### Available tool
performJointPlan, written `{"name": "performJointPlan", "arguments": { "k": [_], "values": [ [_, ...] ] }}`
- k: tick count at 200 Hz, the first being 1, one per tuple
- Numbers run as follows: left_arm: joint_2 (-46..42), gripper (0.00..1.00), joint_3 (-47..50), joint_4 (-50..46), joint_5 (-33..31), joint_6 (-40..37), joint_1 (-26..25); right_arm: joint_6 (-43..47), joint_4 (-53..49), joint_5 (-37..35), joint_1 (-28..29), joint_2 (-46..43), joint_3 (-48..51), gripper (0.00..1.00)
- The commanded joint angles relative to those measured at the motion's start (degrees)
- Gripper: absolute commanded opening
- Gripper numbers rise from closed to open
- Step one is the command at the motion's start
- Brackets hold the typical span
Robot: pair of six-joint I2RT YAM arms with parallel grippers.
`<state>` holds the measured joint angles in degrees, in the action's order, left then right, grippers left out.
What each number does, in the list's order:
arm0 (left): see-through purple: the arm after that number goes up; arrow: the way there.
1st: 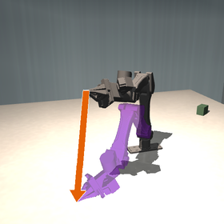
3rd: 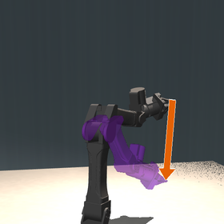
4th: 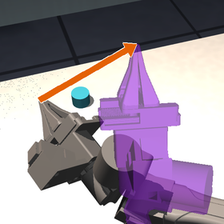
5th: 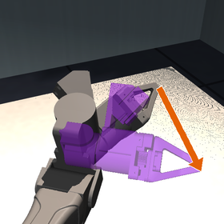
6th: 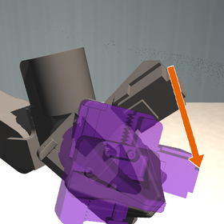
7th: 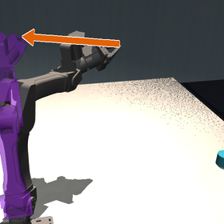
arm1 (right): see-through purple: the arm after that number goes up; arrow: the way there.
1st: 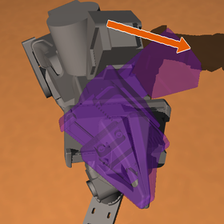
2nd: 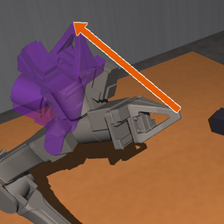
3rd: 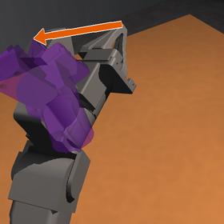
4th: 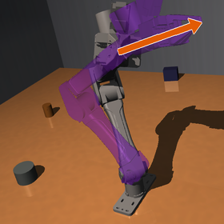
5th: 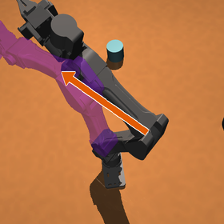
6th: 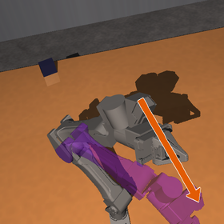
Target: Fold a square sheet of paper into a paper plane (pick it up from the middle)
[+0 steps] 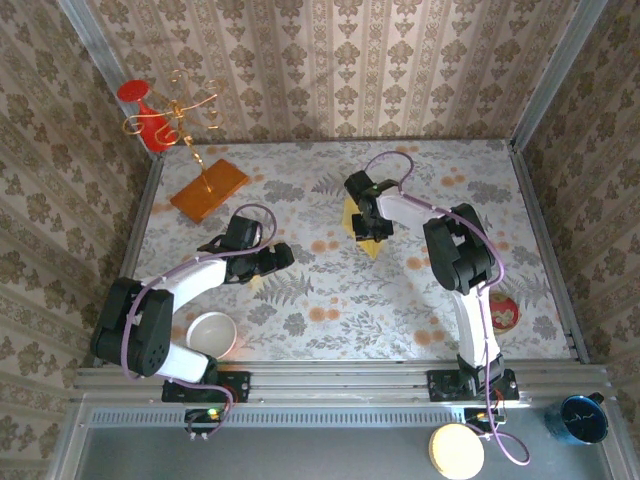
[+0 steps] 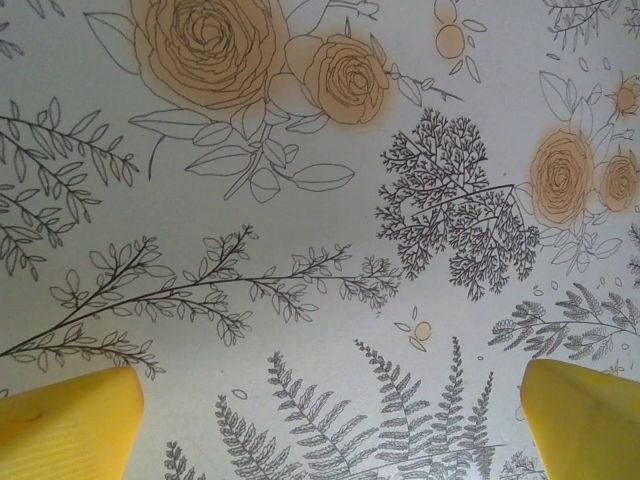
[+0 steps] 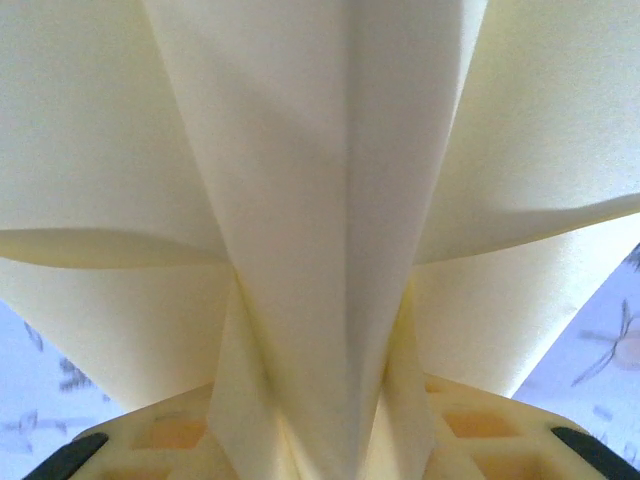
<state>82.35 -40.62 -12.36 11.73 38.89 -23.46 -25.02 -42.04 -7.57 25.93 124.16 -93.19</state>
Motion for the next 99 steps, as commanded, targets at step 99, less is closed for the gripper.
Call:
{"name": "performJointPlan", "arguments": {
  "k": [99],
  "values": [
    [-6.5,1.0,-4.3,-5.8,-4.7,-3.0,1.0,2.8,0.7,-0.9,-1.5,-5.2,-1.6,0.45]
  ]
}}
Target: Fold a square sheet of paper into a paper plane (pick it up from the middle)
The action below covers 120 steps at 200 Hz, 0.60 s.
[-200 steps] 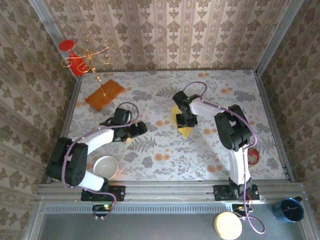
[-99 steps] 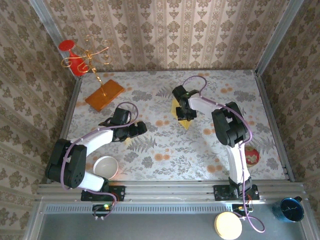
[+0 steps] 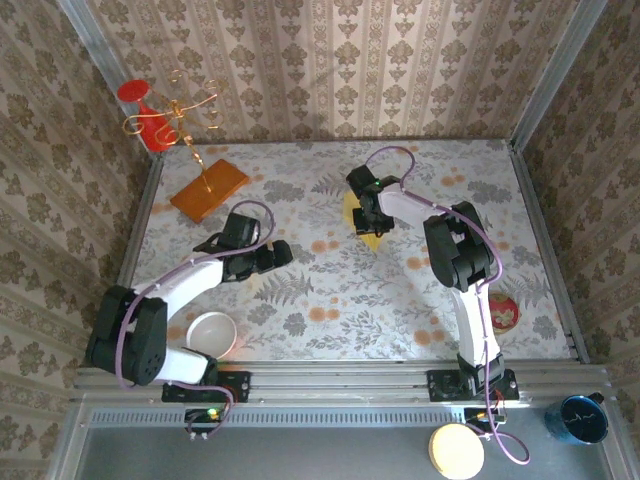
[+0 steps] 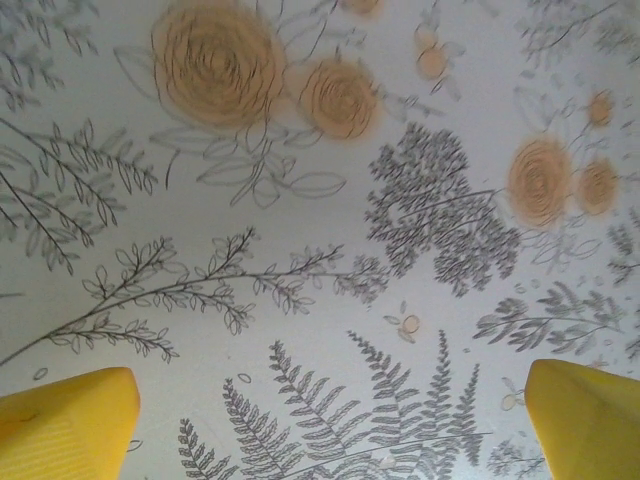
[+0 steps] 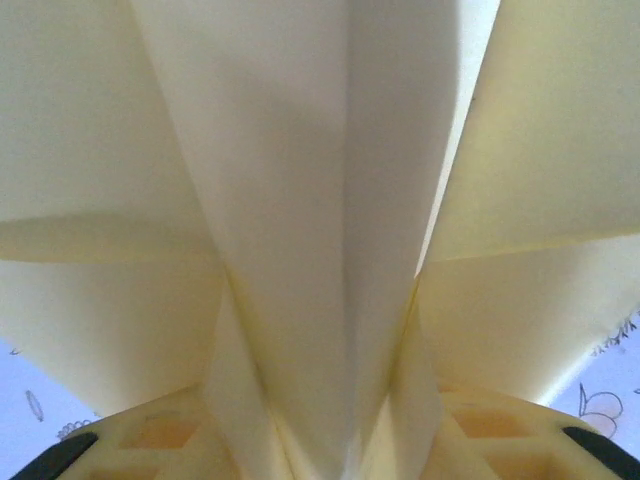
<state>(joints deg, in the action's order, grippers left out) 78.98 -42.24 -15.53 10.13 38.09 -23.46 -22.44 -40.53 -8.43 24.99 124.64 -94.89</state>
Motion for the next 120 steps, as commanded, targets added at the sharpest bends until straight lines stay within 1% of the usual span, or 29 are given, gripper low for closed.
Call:
{"name": "performJointPlan", "arguments": {
  "k": [1,42,52,61,78,95,107,120],
  "values": [
    [-3.2,1.0,-2.7,-2.6,-3.3,-2.2,1.1,0.3,-0.8,-0.1,-0.6,-5.9,0.1,0.45],
    [-7.3,1.0,-3.5,-3.1,-6.3,-3.7,5.2,-0.4,-0.4,-0.5,-1.5,-12.8,2.9,0.51],
    [-8.6,1.0,-3.7,-3.3,-7.6,-4.6,6.2,-0.7,0.3,-1.3,-1.8,-15.2,4.4,0.53],
    [-9.8,1.0,-3.7,-3.4,-9.3,-5.5,7.1,-0.8,1.2,-2.2,-2.1,-17.9,6.3,0.57],
    [-12.5,1.0,-3.5,-3.9,-13.5,-7.3,8.8,-0.9,4.9,-4.5,-3.0,-24.1,12.1,0.64],
    [-15.7,1.0,-2.3,-3.5,-18.5,-9.1,10.5,0.0,9.4,-8.7,-4.1,-31.5,19.4,0.7],
    [-18.0,1.0,-1.2,-2.9,-22.1,-10.5,11.9,1.0,14.3,-12.5,-5.1,-36.7,25.3,0.73],
    [-20.5,1.0,0.2,-1.9,-26.0,-11.9,13.5,2.4,19.0,-14.8,-6.6,-42.1,31.5,0.76]
  ]
}}
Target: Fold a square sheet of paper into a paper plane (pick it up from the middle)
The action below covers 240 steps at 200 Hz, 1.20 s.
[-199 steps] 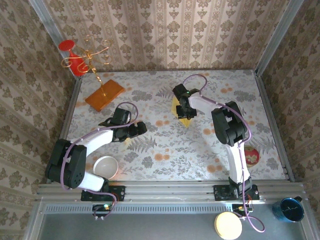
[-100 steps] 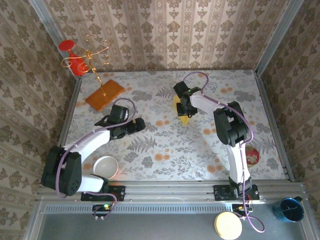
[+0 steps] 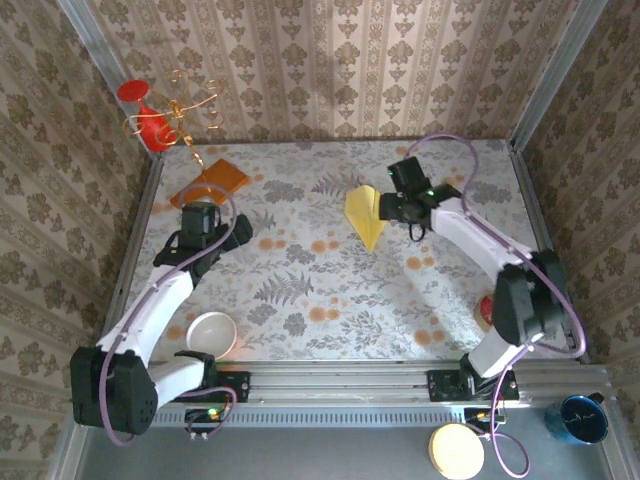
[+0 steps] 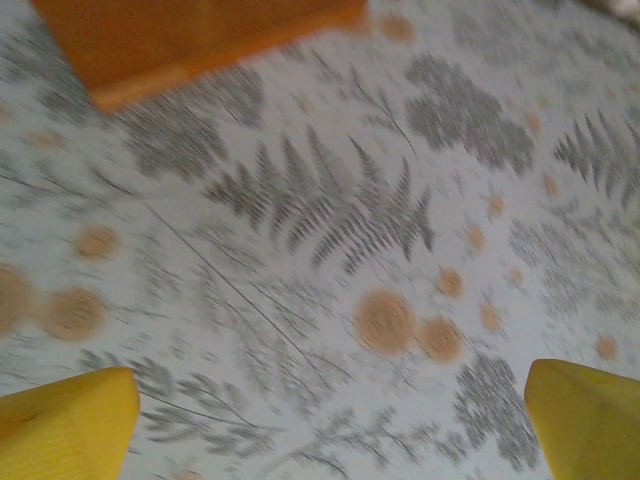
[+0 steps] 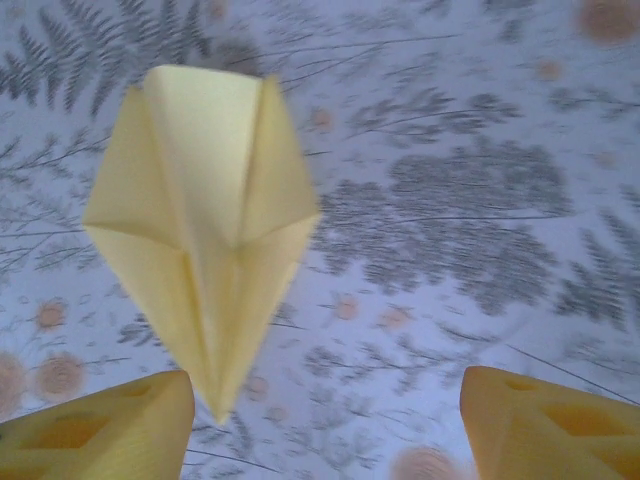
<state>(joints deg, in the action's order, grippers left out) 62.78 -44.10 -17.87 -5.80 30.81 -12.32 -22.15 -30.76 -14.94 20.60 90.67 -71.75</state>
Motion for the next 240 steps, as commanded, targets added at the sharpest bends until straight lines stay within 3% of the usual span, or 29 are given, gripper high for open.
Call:
{"name": "performJointPlan", "arguments": {
  "k": [1,11,28,47,61,91,115,184,221,240],
  "values": [
    [-4.5,1.0,2.3,0.5,-10.4,-4.8,2.5,2.2,9.6,-8.5,-2.3,-8.6,8.9,0.77],
    [-6.4,1.0,4.0,2.2,-13.2,-6.1,3.7,3.0,13.1,-10.3,-3.7,-13.1,13.6,0.8],
    [-8.7,1.0,6.8,4.8,-15.6,-7.5,6.6,3.1,18.0,-17.1,-5.6,-18.7,20.9,1.0],
    [-9.6,1.0,10.0,8.9,-15.7,-10.0,10.0,3.5,22.7,-19.6,-8.9,-23.5,27.7,1.0],
    [-10.8,1.0,14.8,17.7,-17.1,-12.7,10.3,3.0,26.0,-19.5,-11.9,-25.4,31.9,1.0],
    [-10.1,1.0,19.7,28.3,-14.6,-17.0,11.5,6.7,41.2,-22.2,-14.2,-27.0,42.3,1.0],
    [-5.1,1.0,20.7,33.9,-12.1,-20.9,11.7,7.6,50.5,-18.6,-16.4,-25.0,46.8,1.0],
    [10.0,1.0,23.2,56.8,3.7,-29.7,12.1,14.6,70.1,-5.4,-18.0,-14.7,49.4,1.0],
    [16.0,1.0,21.2,59.5,7.5,-31.0,13.7,16.4,77.7,-0.3,-19.1,-7.2,49.2,1.0],
    [19.0,1.0,21.0,62.3,8.0,-30.9,14.4,16.8,76.5,1.4,-19.3,-6.9,48.5,1.0]
  ]
}}
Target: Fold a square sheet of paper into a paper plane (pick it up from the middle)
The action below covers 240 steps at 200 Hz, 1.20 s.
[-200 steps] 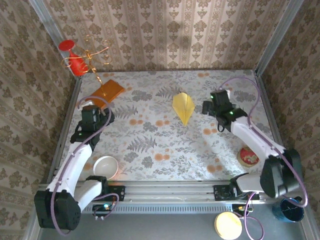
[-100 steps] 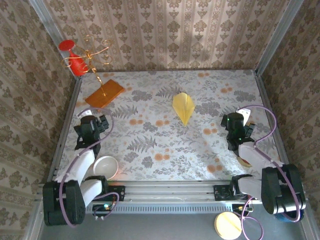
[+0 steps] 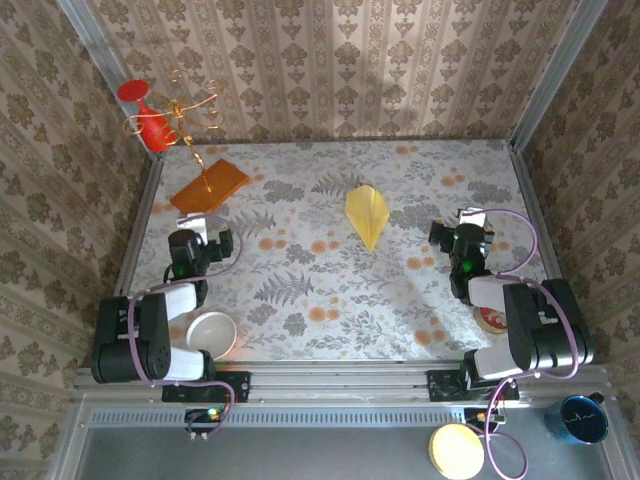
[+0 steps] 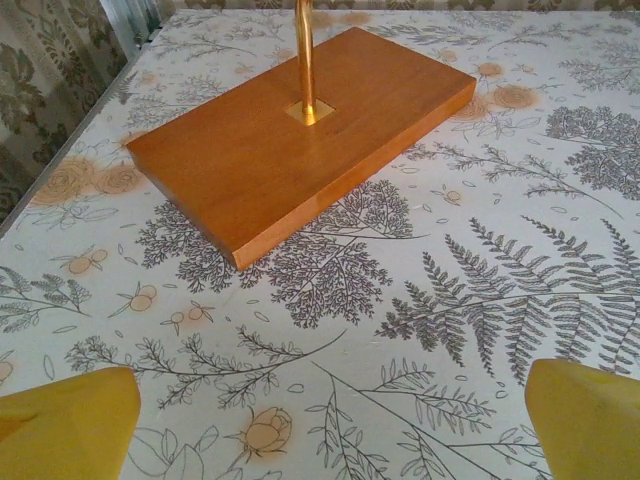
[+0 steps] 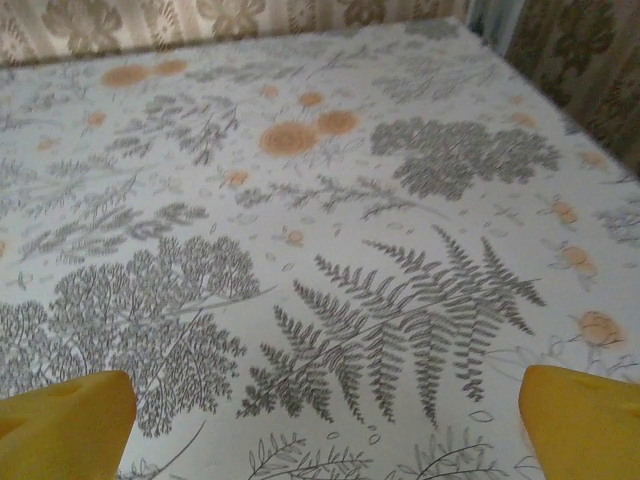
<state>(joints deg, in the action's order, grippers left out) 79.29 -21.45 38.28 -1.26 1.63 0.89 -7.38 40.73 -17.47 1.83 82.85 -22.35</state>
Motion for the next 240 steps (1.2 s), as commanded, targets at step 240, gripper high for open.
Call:
{"name": "performJointPlan", "arguments": {
  "k": [240],
  "values": [
    [9.4,1.0,-1.9,11.7,0.1,-5.1,-2.0,3.5,8.8,6.7,-0.2,4.7,-0.6,1.0]
  ]
}}
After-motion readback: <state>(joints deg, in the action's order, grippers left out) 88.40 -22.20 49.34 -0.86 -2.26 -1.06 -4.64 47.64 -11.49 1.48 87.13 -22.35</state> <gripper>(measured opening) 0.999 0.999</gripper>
